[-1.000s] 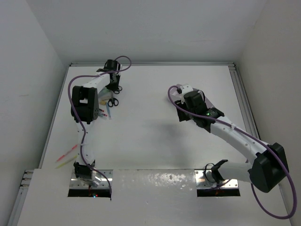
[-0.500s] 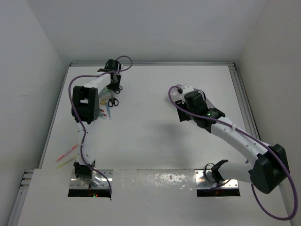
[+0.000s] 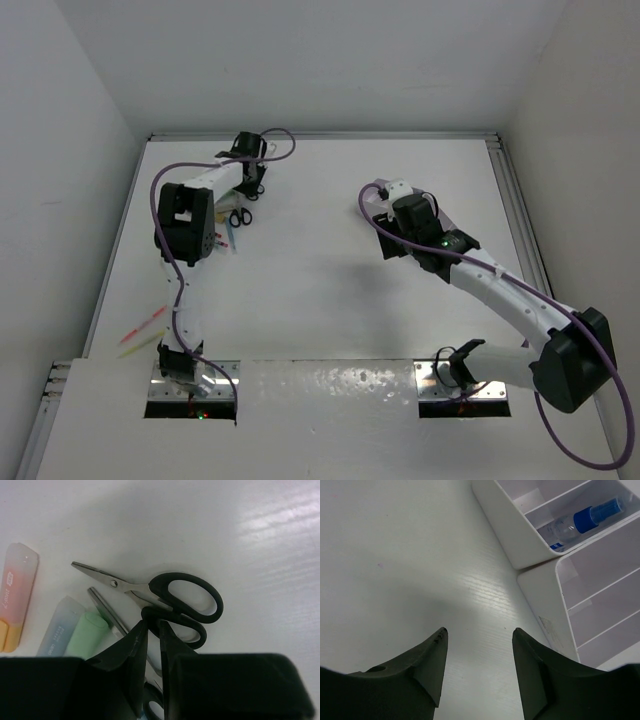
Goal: Sort the stationery into containers
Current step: Move the scissors to the center of the board.
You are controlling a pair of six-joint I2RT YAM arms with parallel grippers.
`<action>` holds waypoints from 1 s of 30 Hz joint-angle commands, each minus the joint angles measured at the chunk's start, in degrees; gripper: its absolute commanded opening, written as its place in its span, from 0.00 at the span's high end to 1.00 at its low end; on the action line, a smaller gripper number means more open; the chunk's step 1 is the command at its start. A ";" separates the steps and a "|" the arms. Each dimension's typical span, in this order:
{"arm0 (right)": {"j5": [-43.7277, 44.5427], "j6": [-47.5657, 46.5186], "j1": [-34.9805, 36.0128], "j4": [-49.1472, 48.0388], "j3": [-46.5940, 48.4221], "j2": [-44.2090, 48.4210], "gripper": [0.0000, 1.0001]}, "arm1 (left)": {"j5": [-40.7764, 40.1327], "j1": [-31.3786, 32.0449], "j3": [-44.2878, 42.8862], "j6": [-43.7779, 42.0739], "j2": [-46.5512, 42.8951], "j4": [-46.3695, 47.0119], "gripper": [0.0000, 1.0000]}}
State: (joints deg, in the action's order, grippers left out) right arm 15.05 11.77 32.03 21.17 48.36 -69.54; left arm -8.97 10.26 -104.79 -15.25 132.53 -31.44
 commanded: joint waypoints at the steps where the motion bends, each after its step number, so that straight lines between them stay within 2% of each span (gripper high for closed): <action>1: 1.12 -0.69 0.49 -0.34 1.74 1.60 0.46 | 1.68 2.74 4.85 -6.79 -2.18 -0.20 0.87; 3: 1.39 -0.78 0.31 -0.34 1.74 1.69 0.45 | 0.54 3.27 7.83 -9.61 -4.64 1.46 0.87; 7: 1.39 -0.78 0.49 -0.34 1.56 1.60 0.45 | 0.18 3.01 9.26 -9.98 -6.14 2.00 0.85; 10: 1.21 -0.70 0.58 -0.51 1.30 1.69 0.45 | 1.75 2.31 7.95 -7.35 -6.15 1.65 0.70; 13: 1.04 -0.61 0.66 -0.34 1.48 1.51 0.45 | 5.45 1.25 4.71 -2.96 -4.40 -1.23 0.61; 19: 1.56 -0.78 0.75 0.36 0.78 2.30 0.44 | 10.81 -1.56 1.78 5.74 -1.58 -4.94 0.65; 30: 1.65 -1.84 0.93 0.80 1.12 2.74 0.43 | 9.77 -2.00 -0.23 8.21 0.80 -4.06 0.73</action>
State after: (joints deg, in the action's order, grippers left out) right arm 16.08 11.09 32.47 22.41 48.36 -67.88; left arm 0.67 8.51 -103.24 -8.75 130.76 -35.40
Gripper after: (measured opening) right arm 0.561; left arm 0.279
